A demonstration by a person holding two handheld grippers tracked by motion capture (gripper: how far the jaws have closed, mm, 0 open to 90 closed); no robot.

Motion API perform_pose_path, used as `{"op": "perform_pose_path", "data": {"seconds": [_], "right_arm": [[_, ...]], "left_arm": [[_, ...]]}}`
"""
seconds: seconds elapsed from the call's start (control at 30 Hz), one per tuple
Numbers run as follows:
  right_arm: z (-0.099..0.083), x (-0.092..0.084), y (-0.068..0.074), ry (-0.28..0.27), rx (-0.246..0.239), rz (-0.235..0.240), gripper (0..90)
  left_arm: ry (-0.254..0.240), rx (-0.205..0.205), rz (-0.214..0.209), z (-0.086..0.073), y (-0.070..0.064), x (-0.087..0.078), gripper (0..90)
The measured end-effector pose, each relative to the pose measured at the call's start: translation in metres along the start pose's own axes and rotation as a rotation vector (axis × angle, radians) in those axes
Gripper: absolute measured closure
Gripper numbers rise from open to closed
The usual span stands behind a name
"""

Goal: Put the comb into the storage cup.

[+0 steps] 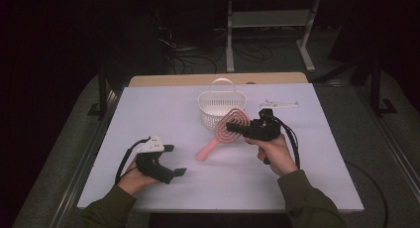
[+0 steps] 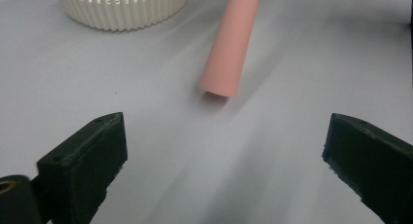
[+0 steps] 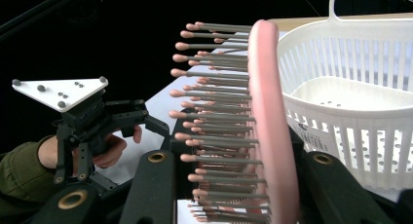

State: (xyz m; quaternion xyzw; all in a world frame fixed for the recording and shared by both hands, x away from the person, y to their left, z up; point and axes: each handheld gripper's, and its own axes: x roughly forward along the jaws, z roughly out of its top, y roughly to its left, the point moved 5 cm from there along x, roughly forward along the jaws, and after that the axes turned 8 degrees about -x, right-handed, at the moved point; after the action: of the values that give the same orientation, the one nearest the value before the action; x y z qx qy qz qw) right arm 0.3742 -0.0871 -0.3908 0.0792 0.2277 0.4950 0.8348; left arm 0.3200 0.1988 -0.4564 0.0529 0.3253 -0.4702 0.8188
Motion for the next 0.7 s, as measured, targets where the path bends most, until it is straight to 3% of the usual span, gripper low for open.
{"op": "perform_pose_path", "data": {"seconds": [0.5,0.7], "right_arm": [[0.002,-0.005,-0.001,-0.016,0.004,-0.005,62.6],[0.004,-0.007,-0.001,-0.021,0.004,-0.009,62.6]], "left_arm": [[0.000,-0.034,0.027,-0.024,0.012,-0.023,0.0],[0.009,-0.031,0.024,-0.025,0.012,-0.021,0.0]]}}
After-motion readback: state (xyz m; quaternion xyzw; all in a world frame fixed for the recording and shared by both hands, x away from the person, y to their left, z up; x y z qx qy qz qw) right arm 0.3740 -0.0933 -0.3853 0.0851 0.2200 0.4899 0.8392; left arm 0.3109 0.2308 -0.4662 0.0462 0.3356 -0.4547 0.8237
